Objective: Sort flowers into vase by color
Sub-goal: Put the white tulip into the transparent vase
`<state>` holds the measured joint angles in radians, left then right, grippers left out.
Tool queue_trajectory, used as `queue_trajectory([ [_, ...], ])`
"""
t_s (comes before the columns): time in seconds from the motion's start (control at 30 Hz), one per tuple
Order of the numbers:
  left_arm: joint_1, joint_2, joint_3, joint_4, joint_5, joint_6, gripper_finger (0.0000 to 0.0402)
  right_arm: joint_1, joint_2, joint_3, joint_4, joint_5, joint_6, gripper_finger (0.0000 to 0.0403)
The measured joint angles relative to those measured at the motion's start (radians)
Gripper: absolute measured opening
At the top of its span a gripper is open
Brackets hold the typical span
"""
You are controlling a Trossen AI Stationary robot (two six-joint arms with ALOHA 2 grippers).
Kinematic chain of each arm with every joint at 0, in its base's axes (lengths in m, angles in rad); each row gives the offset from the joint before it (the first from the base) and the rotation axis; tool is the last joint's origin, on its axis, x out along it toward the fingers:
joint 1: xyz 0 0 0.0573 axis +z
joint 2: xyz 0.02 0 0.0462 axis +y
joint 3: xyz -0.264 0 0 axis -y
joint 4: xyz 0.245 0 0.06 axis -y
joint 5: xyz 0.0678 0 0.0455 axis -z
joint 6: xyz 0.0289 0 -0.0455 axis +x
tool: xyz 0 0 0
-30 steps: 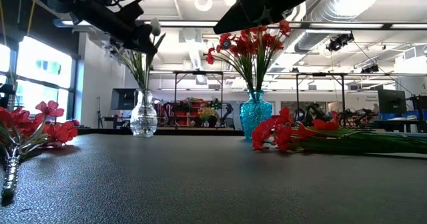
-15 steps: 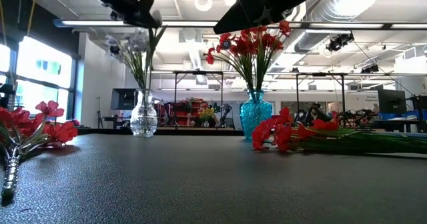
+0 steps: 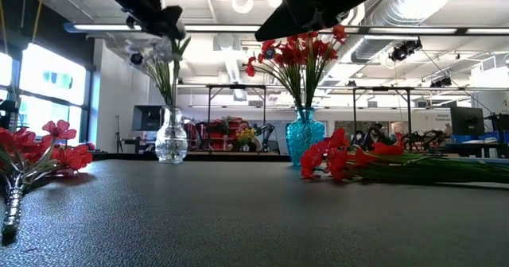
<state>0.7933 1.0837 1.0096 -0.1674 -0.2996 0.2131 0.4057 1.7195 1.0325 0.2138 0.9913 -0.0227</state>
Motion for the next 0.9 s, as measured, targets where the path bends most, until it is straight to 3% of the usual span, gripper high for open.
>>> queue_trajectory([
  [0.23,0.055,0.055,0.0,-0.006,0.136,-0.019,0.0215,0.0,0.0,0.0,0.0,0.0,0.0,0.0101],
  [0.47,0.058,0.073,0.119,-0.145,0.134,-0.02,0.0268,0.0,0.0,0.0,0.0,0.0,0.0,0.0101],
  [0.67,0.058,0.072,0.226,-0.266,0.133,-0.022,0.0276,0.0,0.0,0.0,0.0,0.0,0.0,0.0101],
  [0.9,0.058,0.087,0.232,-0.285,0.133,-0.029,0.0276,0.0,0.0,0.0,-0.001,0.0,-0.001,0.0101],
])
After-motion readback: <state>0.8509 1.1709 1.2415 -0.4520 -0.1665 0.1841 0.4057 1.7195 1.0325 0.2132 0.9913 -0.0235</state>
